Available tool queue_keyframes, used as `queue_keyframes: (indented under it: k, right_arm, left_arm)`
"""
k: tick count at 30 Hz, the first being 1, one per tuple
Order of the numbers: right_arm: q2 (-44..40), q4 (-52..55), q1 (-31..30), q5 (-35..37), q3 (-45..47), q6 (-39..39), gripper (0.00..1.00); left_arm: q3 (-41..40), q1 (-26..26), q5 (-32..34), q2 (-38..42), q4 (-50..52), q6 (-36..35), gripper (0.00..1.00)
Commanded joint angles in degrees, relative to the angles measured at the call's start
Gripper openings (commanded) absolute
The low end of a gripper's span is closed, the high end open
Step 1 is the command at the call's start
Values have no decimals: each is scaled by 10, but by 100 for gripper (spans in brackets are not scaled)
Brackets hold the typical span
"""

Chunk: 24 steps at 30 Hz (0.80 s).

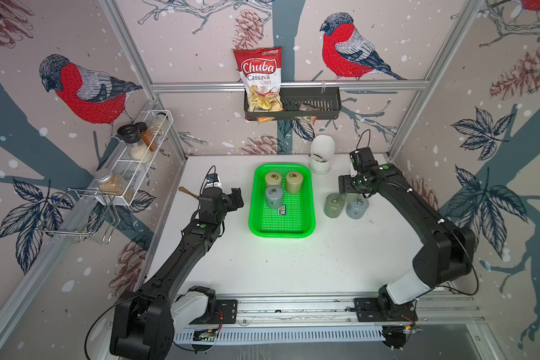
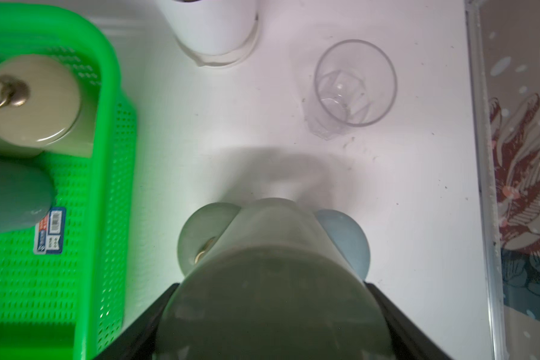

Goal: Take the tea canister out of the basket
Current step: Place the tea canister at the center of the board.

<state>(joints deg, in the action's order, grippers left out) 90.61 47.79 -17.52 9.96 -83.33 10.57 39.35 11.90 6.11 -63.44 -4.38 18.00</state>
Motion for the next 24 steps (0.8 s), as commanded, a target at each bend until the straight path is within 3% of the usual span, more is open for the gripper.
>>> queue_keyframes:
  k: [1,10,14,24]
  right_arm:
    - [-20,-40,26,19,15,13,0]
    - [-36,-56,120,37,63,10,0]
    - [-37,-72,161,9,75,7,0]
    - [1,-108,199,-13,113,-3,0]
  left_arm:
    - [6,2,-11,-4,-22,0,97]
    - [21,2,-18,-21,-21,-3,97]
    - [35,2,-17,-28,-10,-10,97]
    - [39,2,-17,-36,-10,-12,97]
